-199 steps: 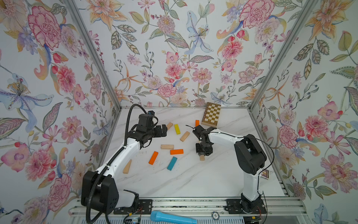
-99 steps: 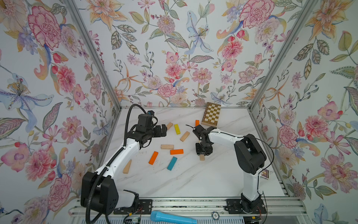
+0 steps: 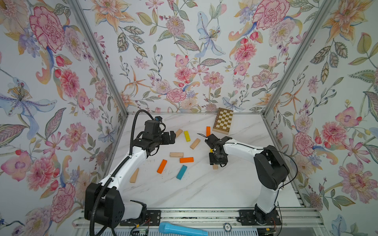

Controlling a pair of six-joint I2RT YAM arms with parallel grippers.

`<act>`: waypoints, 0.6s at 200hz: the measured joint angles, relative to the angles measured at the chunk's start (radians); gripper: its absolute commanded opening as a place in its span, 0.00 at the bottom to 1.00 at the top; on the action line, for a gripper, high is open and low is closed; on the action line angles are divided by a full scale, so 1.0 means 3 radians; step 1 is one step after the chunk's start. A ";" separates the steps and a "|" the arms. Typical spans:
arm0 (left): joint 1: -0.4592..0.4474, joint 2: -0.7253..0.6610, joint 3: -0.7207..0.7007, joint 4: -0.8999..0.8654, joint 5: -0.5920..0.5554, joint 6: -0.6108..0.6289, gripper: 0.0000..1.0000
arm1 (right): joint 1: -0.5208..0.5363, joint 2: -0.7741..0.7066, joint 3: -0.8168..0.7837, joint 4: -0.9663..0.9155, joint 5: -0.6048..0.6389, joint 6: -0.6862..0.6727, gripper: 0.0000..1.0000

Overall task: Assemble the number 6 with building blocks
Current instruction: Assemble the building block at the center of the board.

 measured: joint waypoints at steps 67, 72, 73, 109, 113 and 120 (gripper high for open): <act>0.0000 -0.0046 0.0000 0.0001 0.0050 0.0000 0.99 | 0.0192 -0.0807 -0.0734 0.0553 0.0029 0.0183 0.55; 0.0000 -0.0047 0.0000 0.0003 0.0051 0.0000 0.99 | 0.0192 -0.0828 -0.0800 0.0593 0.0028 0.0201 0.54; 0.0000 -0.0047 0.0000 0.0003 0.0051 0.0000 0.99 | 0.0192 -0.0829 -0.0807 0.0596 0.0028 0.0202 0.54; 0.0000 -0.0061 0.0000 0.0004 0.0051 0.0000 0.99 | 0.0179 -0.0837 -0.1050 0.0764 -0.0051 0.0267 0.46; 0.0000 -0.0062 0.0000 0.0004 0.0051 -0.0001 0.99 | 0.0186 -0.0837 -0.1064 0.0793 -0.0051 0.0271 0.45; 0.0000 -0.0065 -0.0005 0.0009 0.0051 0.0000 0.99 | 0.0192 -0.0838 -0.1081 0.0829 -0.0055 0.0277 0.44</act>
